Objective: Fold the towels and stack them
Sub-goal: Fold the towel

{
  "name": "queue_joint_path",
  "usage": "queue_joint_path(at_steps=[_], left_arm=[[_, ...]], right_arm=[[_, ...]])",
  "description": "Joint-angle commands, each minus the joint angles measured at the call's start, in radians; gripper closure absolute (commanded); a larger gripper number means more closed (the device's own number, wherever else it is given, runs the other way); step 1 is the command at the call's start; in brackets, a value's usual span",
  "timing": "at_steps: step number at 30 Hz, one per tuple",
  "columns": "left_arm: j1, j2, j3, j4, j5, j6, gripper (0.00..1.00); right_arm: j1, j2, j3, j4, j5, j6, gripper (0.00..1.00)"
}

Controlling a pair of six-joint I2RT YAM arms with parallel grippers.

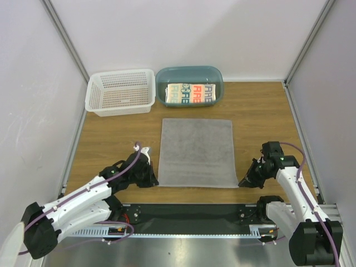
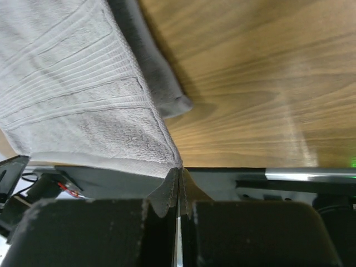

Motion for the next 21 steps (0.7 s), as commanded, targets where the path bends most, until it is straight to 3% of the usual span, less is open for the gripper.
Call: queue_joint_path(at_steps=[1,8,10,13,14,15,19,21], left_arm=[[-0.017,0.015,-0.022,0.021,-0.035,-0.039,1.0],[-0.039,0.029,-0.048,0.027,-0.041,-0.056,1.0],[-0.039,0.034,-0.045,0.025,-0.045,-0.053,0.99],[-0.039,0.041,-0.007,0.001,-0.061,-0.039,0.93],[-0.039,0.044,0.01,-0.013,-0.061,-0.035,0.9],[-0.039,0.055,0.053,-0.025,-0.087,-0.016,0.79],[-0.039,0.092,0.209,-0.113,-0.127,0.042,0.47],[-0.039,0.11,0.309,-0.139,-0.16,0.073,0.37]], right_arm=[[0.006,-0.01,-0.033,0.026,0.035,0.012,1.0],[0.014,0.016,-0.079,0.075,0.044,0.01,1.0],[0.018,0.025,-0.078,0.083,0.033,0.012,0.95],[0.026,0.034,-0.052,0.072,0.02,0.009,0.75],[0.028,0.034,-0.038,0.066,0.014,0.013,0.67],[0.038,0.036,0.0,0.056,0.01,0.013,0.55],[0.055,0.054,0.135,0.035,0.021,0.021,0.4],[0.055,0.073,0.194,0.055,0.027,0.03,0.36]])
